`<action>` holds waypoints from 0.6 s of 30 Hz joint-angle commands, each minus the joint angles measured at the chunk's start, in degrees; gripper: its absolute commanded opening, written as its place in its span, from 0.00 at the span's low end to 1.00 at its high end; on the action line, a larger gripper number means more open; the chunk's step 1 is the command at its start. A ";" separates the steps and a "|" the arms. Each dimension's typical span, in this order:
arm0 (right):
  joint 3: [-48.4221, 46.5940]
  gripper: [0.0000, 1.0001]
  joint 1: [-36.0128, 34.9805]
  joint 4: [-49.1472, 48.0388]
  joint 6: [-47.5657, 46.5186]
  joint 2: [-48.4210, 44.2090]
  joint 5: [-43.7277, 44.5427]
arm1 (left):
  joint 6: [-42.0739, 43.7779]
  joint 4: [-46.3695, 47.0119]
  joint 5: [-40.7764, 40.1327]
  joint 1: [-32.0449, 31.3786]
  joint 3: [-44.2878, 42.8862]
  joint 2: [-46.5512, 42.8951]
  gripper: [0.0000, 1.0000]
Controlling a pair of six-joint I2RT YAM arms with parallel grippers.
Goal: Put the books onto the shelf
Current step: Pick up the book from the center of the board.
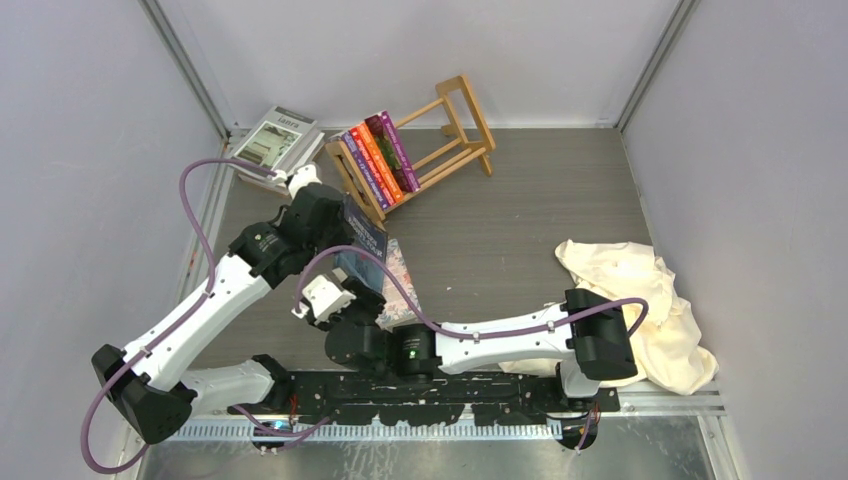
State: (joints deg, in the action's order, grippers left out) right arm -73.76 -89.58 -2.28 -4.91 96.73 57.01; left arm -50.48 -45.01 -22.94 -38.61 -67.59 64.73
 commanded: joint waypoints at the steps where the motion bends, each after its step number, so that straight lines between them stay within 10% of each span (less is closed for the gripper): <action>1: -3.27 0.59 1.16 -4.57 -0.98 0.62 3.45 | 0.12 2.72 -0.02 -0.35 -4.32 -2.82 0.00; 8: -3.82 0.49 2.80 -4.43 -0.87 1.68 4.18 | -0.31 2.26 0.35 -0.34 -4.09 -3.79 0.00; 15: -4.51 0.06 3.27 -1.96 0.60 1.57 4.96 | -1.14 2.75 -0.21 -0.33 -3.48 -4.74 0.00; 18: -4.40 0.01 3.38 -0.80 1.30 0.77 4.98 | -1.53 3.37 -0.55 -0.33 -3.17 -5.08 0.00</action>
State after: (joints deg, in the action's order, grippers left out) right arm -75.68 -86.80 -2.59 -5.78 98.76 60.42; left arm -50.65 -46.52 -23.07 -38.63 -67.61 62.65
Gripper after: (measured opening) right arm 0.239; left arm 0.197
